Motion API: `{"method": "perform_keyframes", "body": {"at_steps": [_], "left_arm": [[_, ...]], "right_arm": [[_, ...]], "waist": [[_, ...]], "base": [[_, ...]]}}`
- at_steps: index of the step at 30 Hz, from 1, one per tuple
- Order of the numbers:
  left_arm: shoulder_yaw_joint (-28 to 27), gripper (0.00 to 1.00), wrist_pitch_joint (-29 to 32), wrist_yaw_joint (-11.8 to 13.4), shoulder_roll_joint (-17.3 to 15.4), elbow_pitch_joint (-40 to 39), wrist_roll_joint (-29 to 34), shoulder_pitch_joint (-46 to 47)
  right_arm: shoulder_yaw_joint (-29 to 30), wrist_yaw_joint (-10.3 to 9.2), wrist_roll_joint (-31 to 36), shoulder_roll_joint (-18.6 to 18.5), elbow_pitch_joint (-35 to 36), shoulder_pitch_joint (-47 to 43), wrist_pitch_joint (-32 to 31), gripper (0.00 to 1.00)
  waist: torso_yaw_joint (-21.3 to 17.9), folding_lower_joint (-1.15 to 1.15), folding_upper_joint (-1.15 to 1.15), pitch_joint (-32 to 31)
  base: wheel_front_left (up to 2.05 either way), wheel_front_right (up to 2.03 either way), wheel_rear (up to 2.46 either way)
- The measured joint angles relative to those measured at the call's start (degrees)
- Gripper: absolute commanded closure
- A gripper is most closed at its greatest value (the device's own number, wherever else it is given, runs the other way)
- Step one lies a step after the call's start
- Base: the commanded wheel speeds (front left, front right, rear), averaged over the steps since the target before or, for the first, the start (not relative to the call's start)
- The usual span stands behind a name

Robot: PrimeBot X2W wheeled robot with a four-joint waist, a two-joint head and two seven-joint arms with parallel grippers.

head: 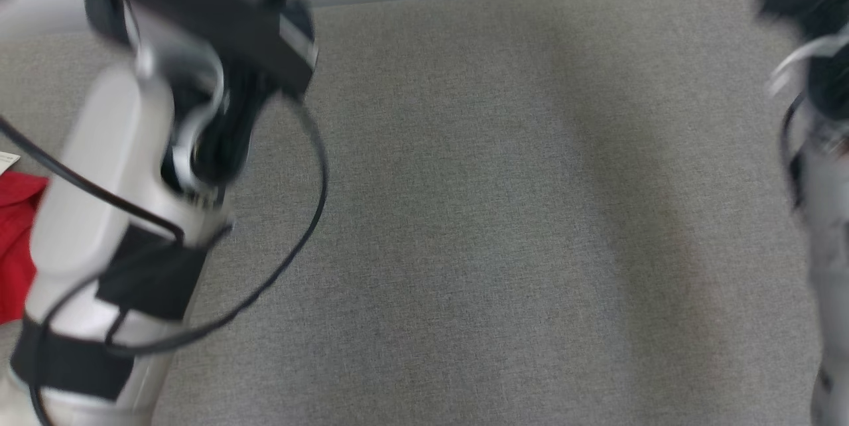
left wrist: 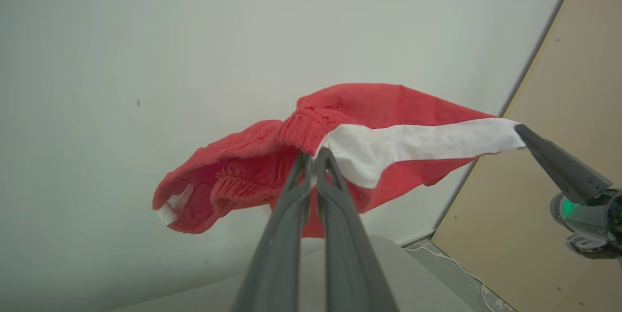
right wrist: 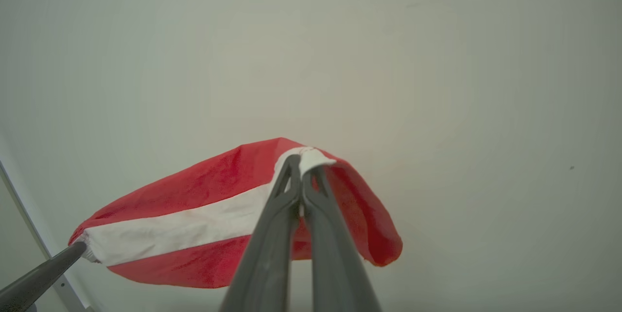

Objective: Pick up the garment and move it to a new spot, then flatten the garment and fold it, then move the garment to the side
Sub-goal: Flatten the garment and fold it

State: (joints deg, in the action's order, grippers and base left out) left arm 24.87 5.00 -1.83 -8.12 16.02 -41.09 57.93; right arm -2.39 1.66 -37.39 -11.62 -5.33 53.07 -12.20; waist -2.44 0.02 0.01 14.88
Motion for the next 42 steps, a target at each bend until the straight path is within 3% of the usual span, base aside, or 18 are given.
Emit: {"method": "perform_keyframes", "body": {"at_steps": [5, 10, 16, 26, 42], "left_arm": [[4.5, 1.0, 1.3, -1.8, -5.4, 6.8, 2.0, -11.5], [8.3, 1.0, 1.6, -3.5, -8.8, 12.6, 4.7, -17.8], [11.7, 1.0, 0.9, -4.8, -7.9, 16.3, 5.2, -18.2], [16.6, 1.0, -3.7, -5.3, -10.0, 16.0, 7.7, -25.4], [19.7, 1.0, -7.6, -5.2, -13.5, 11.1, 8.4, -38.8]], "right_arm": [[-4.5, 0.94, 0.1, 1.1, -2.3, -13.7, -3.2, 1.0], [-8.3, 1.7, -0.3, 2.1, -6.3, -23.8, -6.3, 1.0], [-7.6, 1.87, -0.4, -0.4, -8.8, -29.2, -7.9, 1.0], [-6.7, 1.79, -0.7, -1.2, -7.6, -36.9, -8.4, 1.0], [-4.9, -1.69, -2.5, -0.8, -1.9, -52.6, -8.5, 1.0]], "waist": [[-0.5, 0.0, 0.0, 0.5], [-2.2, -0.02, 0.0, 1.0], [-3.8, -0.02, 0.0, 0.2], [-3.8, -0.02, -0.01, -5.7], [-0.9, -0.03, -0.02, -13.6]], "base": [[0.0, 0.0, 0.0], [0.0, 0.0, 0.0], [0.0, 0.0, 0.0], [0.0, 0.0, 0.0], [0.0, 0.0, 0.0]]}}
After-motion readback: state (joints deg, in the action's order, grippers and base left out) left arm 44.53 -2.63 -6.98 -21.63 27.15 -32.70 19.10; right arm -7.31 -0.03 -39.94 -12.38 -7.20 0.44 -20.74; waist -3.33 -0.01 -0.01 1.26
